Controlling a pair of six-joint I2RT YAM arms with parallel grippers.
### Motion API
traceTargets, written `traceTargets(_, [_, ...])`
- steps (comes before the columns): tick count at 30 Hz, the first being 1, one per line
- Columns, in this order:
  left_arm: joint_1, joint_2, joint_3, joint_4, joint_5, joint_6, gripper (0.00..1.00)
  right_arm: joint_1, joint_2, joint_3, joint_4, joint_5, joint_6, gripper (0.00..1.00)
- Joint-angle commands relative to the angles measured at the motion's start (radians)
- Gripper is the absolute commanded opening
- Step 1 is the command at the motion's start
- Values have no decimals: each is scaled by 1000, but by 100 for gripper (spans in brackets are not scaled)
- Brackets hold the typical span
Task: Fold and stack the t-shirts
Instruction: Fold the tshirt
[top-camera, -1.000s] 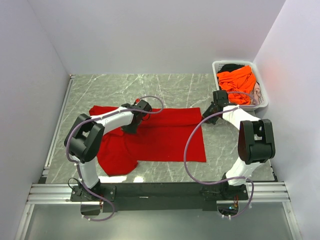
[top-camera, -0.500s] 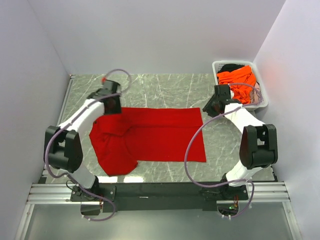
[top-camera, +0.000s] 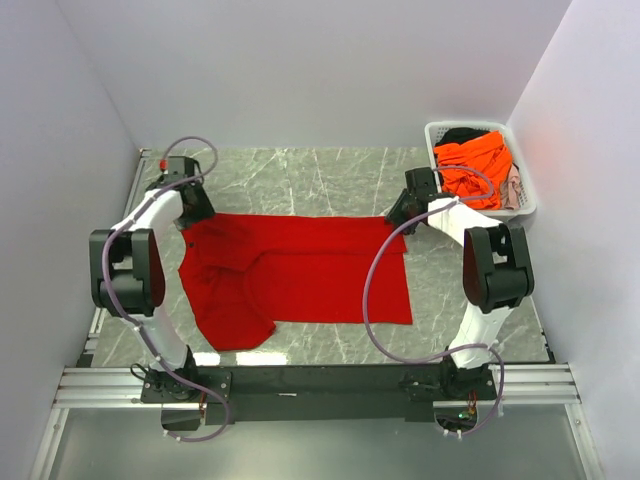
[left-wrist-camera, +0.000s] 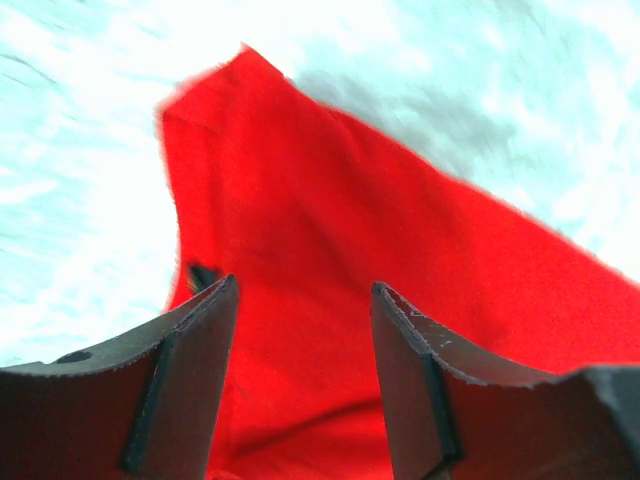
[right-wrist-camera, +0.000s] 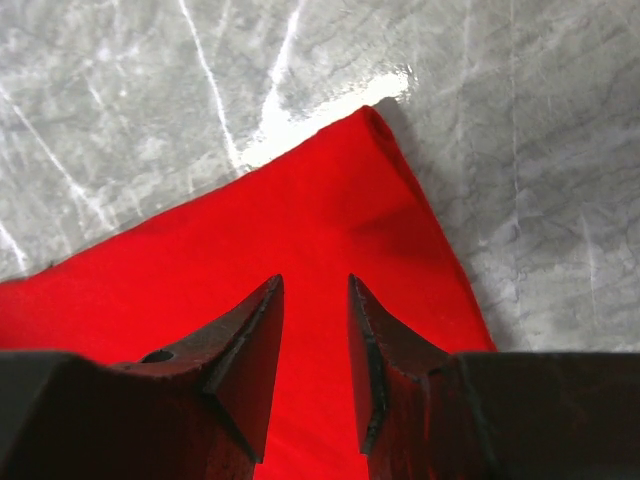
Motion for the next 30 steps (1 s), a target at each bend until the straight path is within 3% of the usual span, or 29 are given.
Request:
traceTargets(1, [64,-14,-12,87,8,-33,60,-3,15,49,17,5,-1,39])
traceTargets(14, [103,149,78,82,3,1,46,-3,110,91,21,-20,37,39])
traceTargets(22, [106,181,153,73,-18,33,6,-5,142,106,9,-1,51,38])
traceTargets(30, [132,209,206,58,-60,44,4,-6,158,133,-14,16,71,38])
